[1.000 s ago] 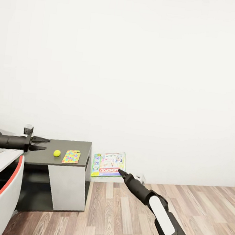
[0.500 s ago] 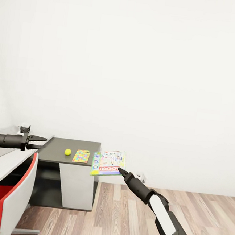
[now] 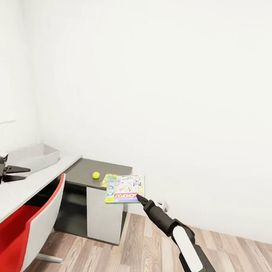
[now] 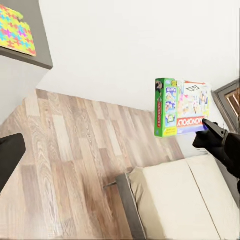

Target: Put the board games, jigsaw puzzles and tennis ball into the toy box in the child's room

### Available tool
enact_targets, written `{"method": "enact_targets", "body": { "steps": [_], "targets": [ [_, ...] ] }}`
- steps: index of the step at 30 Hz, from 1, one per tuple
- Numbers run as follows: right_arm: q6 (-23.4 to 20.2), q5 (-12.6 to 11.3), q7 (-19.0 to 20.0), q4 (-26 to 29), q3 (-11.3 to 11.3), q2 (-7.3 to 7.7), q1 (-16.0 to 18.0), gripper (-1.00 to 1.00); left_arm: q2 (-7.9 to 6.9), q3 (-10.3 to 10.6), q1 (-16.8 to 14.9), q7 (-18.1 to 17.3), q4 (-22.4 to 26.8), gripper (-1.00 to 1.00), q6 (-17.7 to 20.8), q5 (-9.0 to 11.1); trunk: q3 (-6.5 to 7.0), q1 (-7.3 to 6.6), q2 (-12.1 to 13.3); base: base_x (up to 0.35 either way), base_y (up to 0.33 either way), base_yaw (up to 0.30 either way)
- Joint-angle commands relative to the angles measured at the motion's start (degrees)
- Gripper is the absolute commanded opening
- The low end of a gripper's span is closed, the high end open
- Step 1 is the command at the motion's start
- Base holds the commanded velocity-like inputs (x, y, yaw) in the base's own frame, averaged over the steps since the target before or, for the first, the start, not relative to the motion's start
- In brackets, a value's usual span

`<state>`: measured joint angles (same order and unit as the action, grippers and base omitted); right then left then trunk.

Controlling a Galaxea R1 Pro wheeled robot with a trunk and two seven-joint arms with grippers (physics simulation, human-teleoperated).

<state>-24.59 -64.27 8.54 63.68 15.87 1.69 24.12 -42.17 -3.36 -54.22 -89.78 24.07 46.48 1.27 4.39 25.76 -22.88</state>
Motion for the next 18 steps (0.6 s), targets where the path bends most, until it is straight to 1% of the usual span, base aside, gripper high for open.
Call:
{"method": "enact_targets", "body": {
  "steps": [1, 2, 4, 6, 9, 10, 13, 18],
  "targets": [
    [-0.13, -0.42, 0.00, -0.03, 0.07, 0.01, 0.03, -1.00, -0.17, -0.10, 0.01, -0.22, -0.22, 1.00, 0.45, 0.42, 0.00, 0.02, -0.04, 0.000, 0.000, 0.276],
    [-0.09, -0.40, -0.05, -0.12, 0.10, -0.14, 0.02, -1.00, -0.45, -0.14, 0.04, -0.22, -0.58, 1.00, 0.15, 1.31, 0.03, 0.02, -0.04, 0.000, 0.000, 0.277],
    [-0.06, -0.28, -0.07, -0.17, 0.11, -0.28, 0.04, -1.00, -0.55, -0.11, 0.06, -0.22, -0.76, 1.00, 0.00, 1.75, 0.08, 0.02, -0.04, 0.000, 0.000, 0.278],
    [-0.04, 0.76, -0.09, -0.19, 0.12, -0.42, 0.03, -1.00, -0.71, -0.14, 0.07, -0.22, -0.87, 1.00, -0.10, 2.04, 0.12, 0.02, -0.04, 0.000, 0.000, 0.280],
    [0.03, 3.96, 0.18, -0.18, 0.05, -0.51, 0.03, -1.00, -0.79, -0.11, 0.08, -0.22, -0.93, 1.00, -0.15, 2.15, 0.14, 0.02, -0.04, 0.000, 0.000, 0.232],
    [0.06, 4.73, 0.24, -0.16, 0.01, -0.55, 0.02, -1.00, -0.80, -0.10, 0.08, -0.22, -0.94, 1.00, -0.15, 2.16, 0.15, 0.02, -0.04, 0.014, 0.000, 0.108],
    [0.09, 5.98, 0.34, -0.19, -0.01, -0.64, 0.04, -1.00, -0.85, -0.20, 0.08, -0.22, -0.95, 1.00, -0.16, 2.17, 0.15, 0.02, -0.04, 0.051, 0.000, 0.048],
    [0.13, 6.15, 0.34, -0.06, -0.04, -0.63, 0.03, -1.00, -0.89, -0.24, 0.08, -0.22, -0.95, 1.00, -0.26, 2.17, 0.15, 0.02, -0.04, 0.078, 0.000, 0.005]
  ]
}}
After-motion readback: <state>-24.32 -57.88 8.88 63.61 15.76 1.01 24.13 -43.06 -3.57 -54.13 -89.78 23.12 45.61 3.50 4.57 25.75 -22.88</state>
